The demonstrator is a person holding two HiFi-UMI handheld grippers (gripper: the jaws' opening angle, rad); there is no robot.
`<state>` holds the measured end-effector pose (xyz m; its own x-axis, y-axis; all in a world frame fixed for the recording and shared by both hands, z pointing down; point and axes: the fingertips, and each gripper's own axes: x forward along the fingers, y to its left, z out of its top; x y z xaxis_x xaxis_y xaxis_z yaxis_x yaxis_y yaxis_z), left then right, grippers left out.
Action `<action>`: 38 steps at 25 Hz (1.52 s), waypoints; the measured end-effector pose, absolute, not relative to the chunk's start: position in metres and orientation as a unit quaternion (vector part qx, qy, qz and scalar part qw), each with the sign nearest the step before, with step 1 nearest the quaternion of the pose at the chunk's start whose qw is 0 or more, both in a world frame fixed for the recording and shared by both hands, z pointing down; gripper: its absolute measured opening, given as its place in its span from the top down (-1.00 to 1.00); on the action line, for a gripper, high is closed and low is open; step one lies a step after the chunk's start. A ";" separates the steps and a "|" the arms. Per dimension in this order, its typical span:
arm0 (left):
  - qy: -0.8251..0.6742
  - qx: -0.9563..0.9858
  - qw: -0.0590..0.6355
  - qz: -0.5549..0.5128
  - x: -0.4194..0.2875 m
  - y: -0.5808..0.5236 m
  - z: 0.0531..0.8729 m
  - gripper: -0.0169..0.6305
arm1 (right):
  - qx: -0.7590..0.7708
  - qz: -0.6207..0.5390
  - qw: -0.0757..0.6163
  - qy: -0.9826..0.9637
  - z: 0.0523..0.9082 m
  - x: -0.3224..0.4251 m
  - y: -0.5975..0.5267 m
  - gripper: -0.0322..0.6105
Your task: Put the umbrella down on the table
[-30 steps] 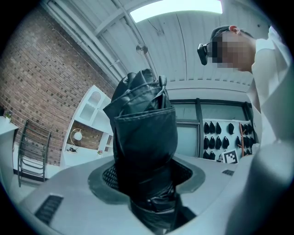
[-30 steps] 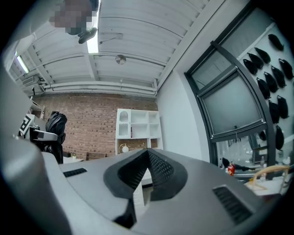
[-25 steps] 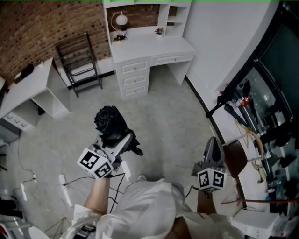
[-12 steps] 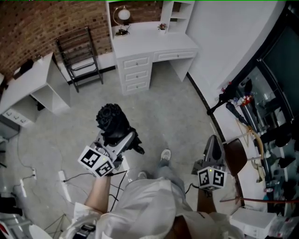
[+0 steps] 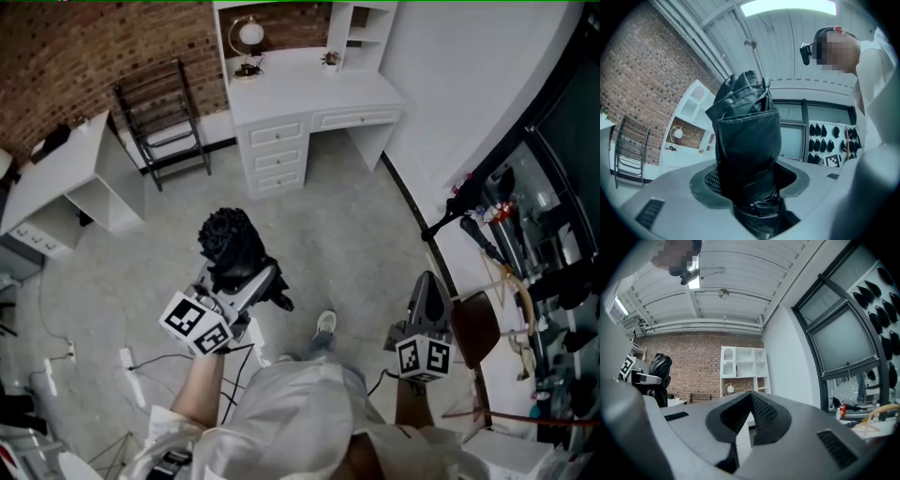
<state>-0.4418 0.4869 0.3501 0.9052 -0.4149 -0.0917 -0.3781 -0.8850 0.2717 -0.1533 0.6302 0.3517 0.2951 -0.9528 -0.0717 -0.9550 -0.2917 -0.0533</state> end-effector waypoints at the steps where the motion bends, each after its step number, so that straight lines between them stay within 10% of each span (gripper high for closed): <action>1: -0.205 0.968 0.124 -0.072 -0.435 0.481 0.351 0.13 | -0.803 0.012 0.043 0.594 0.354 -0.147 0.623 0.84; 38: -0.230 0.965 0.113 -0.059 -0.189 0.322 0.334 0.13 | -0.768 -0.016 0.069 0.637 0.364 0.084 0.440 0.84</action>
<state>-0.1889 0.3221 0.3335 0.8876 -0.4565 -0.0616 -0.4300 -0.8691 0.2446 0.0840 0.4402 0.3640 0.1883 -0.9801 -0.0632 -0.9757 -0.1793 -0.1261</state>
